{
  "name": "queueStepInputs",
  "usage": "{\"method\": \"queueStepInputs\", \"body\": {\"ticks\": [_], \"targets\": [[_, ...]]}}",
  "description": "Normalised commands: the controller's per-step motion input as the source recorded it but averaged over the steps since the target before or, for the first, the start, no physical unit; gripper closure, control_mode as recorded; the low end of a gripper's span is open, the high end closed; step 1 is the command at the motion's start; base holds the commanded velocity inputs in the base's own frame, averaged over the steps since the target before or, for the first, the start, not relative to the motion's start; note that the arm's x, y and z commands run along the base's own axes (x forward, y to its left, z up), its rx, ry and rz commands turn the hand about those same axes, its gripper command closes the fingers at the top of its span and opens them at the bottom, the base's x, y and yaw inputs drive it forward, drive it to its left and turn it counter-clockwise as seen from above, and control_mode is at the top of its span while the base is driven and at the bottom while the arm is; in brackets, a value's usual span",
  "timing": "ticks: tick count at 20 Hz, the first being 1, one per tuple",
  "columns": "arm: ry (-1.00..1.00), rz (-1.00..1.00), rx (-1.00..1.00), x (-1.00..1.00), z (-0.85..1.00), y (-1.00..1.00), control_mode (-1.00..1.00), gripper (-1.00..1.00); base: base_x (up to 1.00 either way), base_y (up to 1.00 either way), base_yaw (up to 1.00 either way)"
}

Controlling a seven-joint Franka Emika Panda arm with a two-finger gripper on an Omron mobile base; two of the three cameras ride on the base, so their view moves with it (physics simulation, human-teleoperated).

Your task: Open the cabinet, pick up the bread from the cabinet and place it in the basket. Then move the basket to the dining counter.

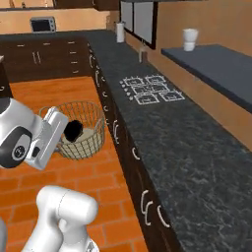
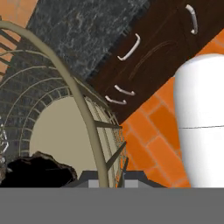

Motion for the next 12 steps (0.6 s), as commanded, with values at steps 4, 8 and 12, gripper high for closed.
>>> {"method": "queueStepInputs", "body": {"ticks": [4,8,12], "targets": [[0.0,0.0,0.0,0.0,0.0,0.0,1.0,1.0,-0.26,0.0,0.89],[0.0,0.0,0.0,0.0,0.0,0.0,1.0,1.0,-0.14,0.45,0.48],[0.0,0.0,0.0,0.0,0.0,0.0,1.0,1.0,-0.12,0.96,0.11]]}}
